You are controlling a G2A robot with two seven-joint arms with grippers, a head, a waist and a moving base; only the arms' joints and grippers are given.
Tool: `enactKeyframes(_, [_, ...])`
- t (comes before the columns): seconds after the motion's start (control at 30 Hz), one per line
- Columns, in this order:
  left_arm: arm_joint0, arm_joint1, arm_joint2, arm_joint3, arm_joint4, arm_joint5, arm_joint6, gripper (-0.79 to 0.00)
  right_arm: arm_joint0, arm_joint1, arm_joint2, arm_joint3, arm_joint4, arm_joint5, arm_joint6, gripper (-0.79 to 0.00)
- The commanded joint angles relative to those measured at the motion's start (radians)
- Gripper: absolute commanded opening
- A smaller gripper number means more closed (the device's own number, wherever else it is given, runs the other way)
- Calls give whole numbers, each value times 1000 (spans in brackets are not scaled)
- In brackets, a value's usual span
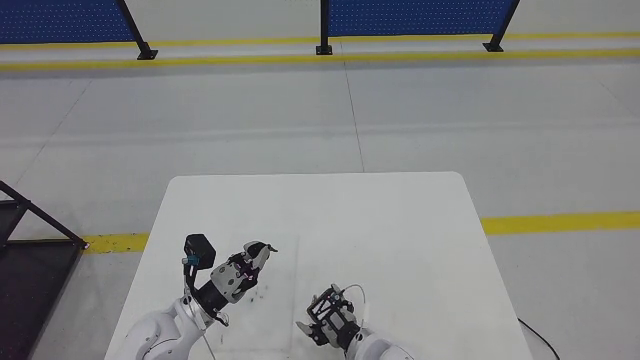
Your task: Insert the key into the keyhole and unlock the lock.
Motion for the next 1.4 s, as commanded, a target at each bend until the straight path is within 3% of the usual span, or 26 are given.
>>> enactKeyframes(0.0, [0,0,0,0,0,0,0,-785,7,-2,-4,10,8,1,-3,-462])
enactKeyframes(0.2, [0,0,0,0,0,0,0,-785,24,-8,-14,36,25,7,2,-474])
enactKeyframes(0.3, [0,0,0,0,0,0,0,-785,31,-11,-18,46,36,3,1,-536])
enactKeyframes(0.4, [0,0,0,0,0,0,0,-785,35,-12,-20,53,39,-1,-8,-674])
enactKeyframes(0.43, [0,0,0,0,0,0,0,-785,35,-12,-20,52,38,-2,-14,-773])
enactKeyframes(0.47, [0,0,0,0,0,0,0,-785,33,-11,-19,51,38,0,-23,-785])
enactKeyframes(0.8, [-4,-1,3,0,-3,8,-2,-785,-47,15,78,-103,114,-33,-161,-785])
enactKeyframes(1.1, [-14,-3,35,-3,12,6,2,-785,-168,48,240,-282,259,-150,-410,-785])
enactKeyframes(1.37, [-25,-3,49,7,20,15,-13,-785,-186,54,266,-310,258,-172,-430,-785])
